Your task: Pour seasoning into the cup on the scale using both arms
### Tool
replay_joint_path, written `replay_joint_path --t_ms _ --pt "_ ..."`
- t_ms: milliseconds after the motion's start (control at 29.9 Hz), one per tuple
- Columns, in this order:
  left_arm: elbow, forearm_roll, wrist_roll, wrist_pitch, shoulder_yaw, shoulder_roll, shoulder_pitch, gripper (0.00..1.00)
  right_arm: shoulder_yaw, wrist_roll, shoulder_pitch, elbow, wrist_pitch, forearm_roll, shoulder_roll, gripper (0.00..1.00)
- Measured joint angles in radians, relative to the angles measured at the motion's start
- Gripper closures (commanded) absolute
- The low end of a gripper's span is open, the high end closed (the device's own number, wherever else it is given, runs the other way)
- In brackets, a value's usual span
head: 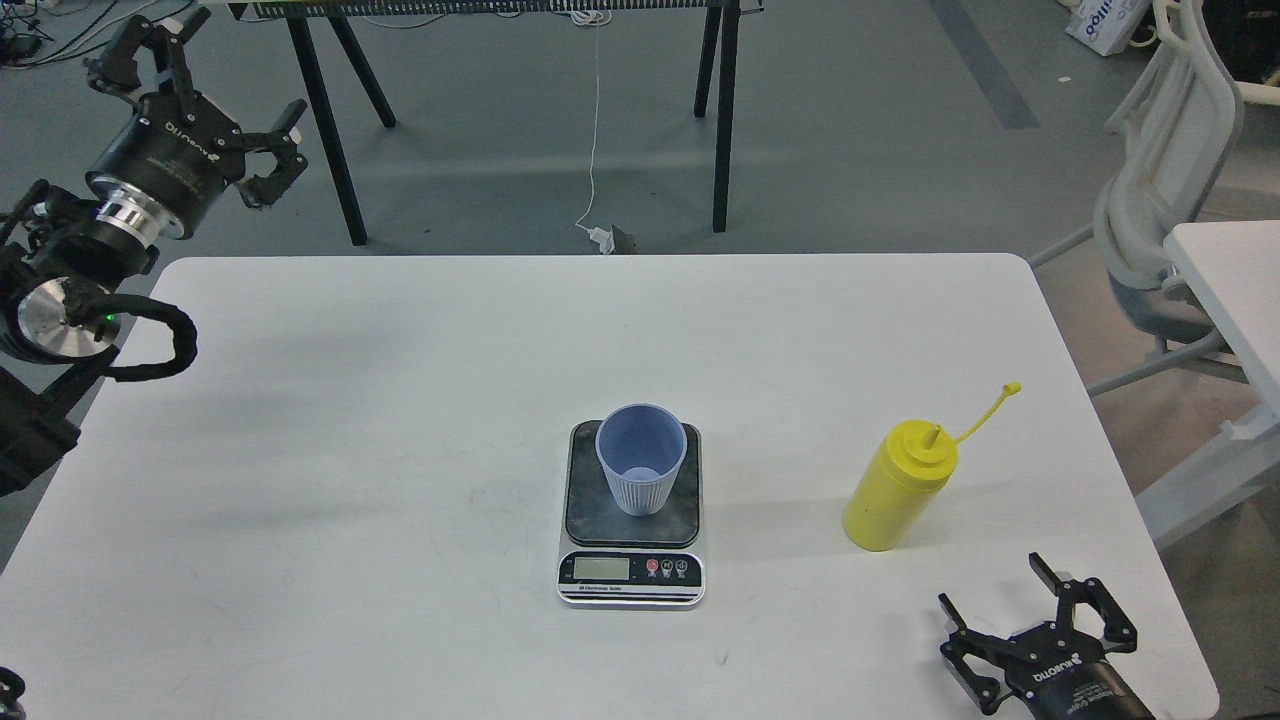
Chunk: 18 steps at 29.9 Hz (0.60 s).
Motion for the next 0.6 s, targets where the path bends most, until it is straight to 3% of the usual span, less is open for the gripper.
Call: replay_joint_path --t_ms 267,434,602 --pt "-0.004 -0.004 -0.002 0.000 -0.002 0.005 0.004 0.00 0.172 0.001 0.032 -0.036 0.000 -0.003 -0.106 0.01" --pt "-0.005 -0.009 -0.002 0.000 -0.002 0.004 0.007 0.00 0.235 0.001 0.238 -0.093 0.000 -0.008 -0.136 0.01" --pt "-0.001 -0.013 0.004 0.000 -0.004 0.003 0.010 0.00 0.224 -0.004 0.480 -0.250 0.000 -0.050 -0.136 0.01"
